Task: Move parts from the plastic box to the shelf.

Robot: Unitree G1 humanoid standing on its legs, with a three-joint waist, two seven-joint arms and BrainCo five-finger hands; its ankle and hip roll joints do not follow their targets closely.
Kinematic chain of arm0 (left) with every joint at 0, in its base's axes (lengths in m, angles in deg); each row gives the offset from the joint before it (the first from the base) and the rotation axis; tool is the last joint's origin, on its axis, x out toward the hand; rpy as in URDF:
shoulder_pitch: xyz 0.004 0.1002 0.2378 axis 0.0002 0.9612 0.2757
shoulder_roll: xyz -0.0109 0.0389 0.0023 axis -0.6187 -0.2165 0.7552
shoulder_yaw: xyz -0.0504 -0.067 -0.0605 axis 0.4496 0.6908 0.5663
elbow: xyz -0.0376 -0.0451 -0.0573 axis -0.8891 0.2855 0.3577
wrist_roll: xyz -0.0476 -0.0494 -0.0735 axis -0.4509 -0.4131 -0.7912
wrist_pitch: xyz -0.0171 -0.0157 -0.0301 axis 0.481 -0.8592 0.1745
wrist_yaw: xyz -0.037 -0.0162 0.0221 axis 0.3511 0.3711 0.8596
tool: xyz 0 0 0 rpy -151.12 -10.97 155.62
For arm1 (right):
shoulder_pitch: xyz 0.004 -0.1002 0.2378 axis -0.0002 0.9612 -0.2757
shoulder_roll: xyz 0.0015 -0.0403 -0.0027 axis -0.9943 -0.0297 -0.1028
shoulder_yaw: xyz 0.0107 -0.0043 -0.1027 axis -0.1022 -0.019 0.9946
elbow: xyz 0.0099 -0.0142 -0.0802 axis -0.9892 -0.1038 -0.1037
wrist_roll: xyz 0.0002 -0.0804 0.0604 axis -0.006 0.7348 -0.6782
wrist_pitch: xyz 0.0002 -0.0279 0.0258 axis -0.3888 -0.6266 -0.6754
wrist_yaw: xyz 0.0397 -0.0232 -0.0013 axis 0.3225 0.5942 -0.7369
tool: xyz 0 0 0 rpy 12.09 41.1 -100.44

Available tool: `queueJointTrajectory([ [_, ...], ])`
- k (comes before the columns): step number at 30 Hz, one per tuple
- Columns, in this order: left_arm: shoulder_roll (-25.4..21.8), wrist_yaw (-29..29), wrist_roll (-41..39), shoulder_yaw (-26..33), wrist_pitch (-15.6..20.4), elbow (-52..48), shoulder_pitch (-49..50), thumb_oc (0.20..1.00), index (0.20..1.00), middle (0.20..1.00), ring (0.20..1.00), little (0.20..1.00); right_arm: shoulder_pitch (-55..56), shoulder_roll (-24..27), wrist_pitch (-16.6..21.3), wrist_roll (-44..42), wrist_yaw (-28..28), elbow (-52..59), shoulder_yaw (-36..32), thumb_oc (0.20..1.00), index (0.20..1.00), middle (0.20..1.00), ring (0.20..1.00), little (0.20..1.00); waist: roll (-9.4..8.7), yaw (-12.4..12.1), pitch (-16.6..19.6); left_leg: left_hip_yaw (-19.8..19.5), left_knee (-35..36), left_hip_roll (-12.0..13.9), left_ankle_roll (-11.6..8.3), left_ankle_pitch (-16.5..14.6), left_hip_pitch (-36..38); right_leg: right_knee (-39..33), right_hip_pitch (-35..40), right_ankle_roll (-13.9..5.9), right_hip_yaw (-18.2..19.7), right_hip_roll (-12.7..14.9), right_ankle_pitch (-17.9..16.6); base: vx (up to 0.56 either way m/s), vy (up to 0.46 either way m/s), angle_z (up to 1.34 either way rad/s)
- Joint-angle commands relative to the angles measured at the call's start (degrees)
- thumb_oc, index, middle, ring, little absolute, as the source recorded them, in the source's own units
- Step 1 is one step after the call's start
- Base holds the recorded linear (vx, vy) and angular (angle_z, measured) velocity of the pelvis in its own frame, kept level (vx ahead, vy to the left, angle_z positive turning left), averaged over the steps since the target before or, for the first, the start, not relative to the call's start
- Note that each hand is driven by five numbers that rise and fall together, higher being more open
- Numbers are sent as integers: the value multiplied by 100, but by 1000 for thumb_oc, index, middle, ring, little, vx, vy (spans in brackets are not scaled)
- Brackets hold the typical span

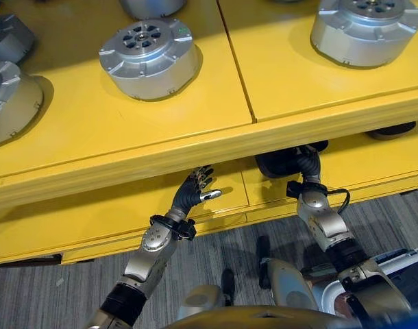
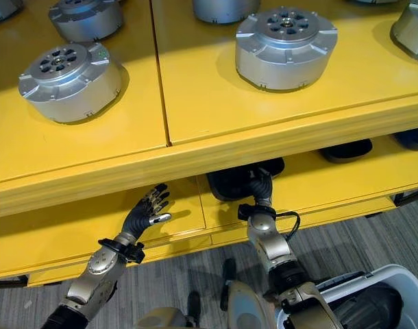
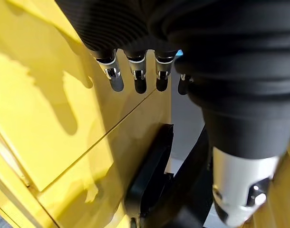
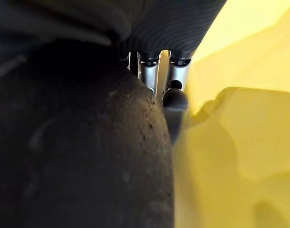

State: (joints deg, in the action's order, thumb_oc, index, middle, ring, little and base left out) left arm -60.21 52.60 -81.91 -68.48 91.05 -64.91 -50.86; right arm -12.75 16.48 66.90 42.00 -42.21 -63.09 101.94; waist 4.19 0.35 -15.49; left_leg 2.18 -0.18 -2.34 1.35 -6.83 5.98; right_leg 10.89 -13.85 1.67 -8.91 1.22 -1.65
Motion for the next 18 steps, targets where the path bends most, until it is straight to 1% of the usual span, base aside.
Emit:
queueJointTrajectory([
  [1,-110,-128,-183,11,178,-571,102,1000,1000,1000,1000,1000,-178,-116,395,-10,-54,365,-63,200,200,200,200,200,-153,-133,39,215,-90,-195,162,-207,265,135,-154,-669,-97,266,-182,0,0,0],
  [6,-109,-132,-201,31,100,-615,140,1000,1000,1000,1000,1000,-158,-136,416,12,-94,335,-35,200,200,200,200,200,-156,-149,17,222,-70,-150,135,-173,247,133,-154,-675,-118,289,-181,0,0,0],
  [9,-101,-160,-206,38,115,-615,178,1000,1000,1000,1000,1000,-127,-123,424,37,-163,359,-23,200,200,200,200,200,-156,-152,4,245,-73,-118,115,-164,232,122,-130,-665,-141,307,-155,-18,-29,1],
  [13,-98,-235,-184,42,68,-625,154,1000,1000,1000,1000,1000,-135,-118,414,88,-249,390,-1,200,200,200,200,200,-142,-159,0,285,-115,-97,109,-203,225,241,-174,-646,-228,341,-87,-14,-45,2],
  [16,-69,-258,-186,44,79,-558,154,1000,1000,1000,1000,1000,-103,-108,382,134,-321,458,6,200,200,200,200,200,-107,-115,14,437,-191,-104,97,-261,267,336,-167,-597,-329,362,16,-15,-43,4],
  [18,-23,-220,-250,21,95,-498,115,1000,1000,1000,1000,1000,-44,-74,371,224,-336,516,-5,200,200,200,200,200,-70,-41,51,689,-470,-109,63,-348,297,409,-154,-525,-487,425,115,-70,-9,8],
])
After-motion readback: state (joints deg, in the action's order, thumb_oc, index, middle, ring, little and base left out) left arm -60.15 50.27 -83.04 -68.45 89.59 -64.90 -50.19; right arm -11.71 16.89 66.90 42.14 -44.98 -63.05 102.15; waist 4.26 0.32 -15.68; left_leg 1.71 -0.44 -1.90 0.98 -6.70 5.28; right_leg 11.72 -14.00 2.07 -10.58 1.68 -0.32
